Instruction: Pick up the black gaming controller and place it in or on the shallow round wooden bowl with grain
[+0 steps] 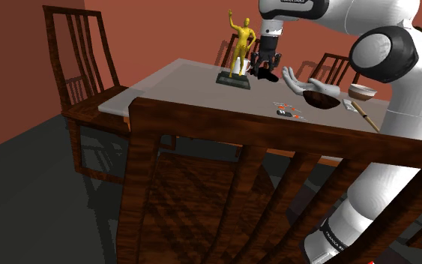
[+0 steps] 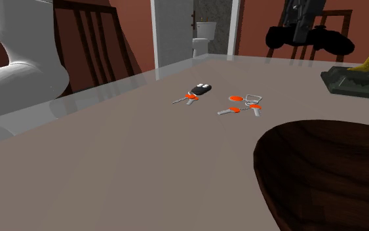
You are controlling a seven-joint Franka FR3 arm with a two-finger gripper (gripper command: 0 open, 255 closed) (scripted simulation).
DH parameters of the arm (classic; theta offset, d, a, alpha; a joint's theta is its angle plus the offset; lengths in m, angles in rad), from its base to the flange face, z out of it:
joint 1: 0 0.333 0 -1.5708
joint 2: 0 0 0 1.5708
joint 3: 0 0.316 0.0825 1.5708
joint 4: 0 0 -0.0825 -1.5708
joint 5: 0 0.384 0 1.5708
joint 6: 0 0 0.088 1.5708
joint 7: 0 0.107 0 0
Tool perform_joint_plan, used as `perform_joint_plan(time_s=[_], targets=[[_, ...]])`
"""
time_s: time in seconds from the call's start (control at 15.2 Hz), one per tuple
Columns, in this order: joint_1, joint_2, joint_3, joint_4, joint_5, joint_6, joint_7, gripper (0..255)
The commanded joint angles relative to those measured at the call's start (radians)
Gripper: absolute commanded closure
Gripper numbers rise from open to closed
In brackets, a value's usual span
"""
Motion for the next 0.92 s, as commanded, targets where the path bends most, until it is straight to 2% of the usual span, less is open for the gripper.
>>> perform_joint_plan(time_s=[0.0, 0.2, 0.53, 0.86], targets=[[-0.001, 0.008, -0.001, 0.040, 0.000, -0.032, -0.004, 255], [-0.002, 0.027, -0.001, 0.106, 0.001, -0.079, -0.008, 255], [-0.066, -0.059, -0.039, -0.020, -0.003, -0.029, -0.109, 255], [-0.130, -0.112, -0.084, -0.097, -0.008, 0.006, -0.215, 255]])
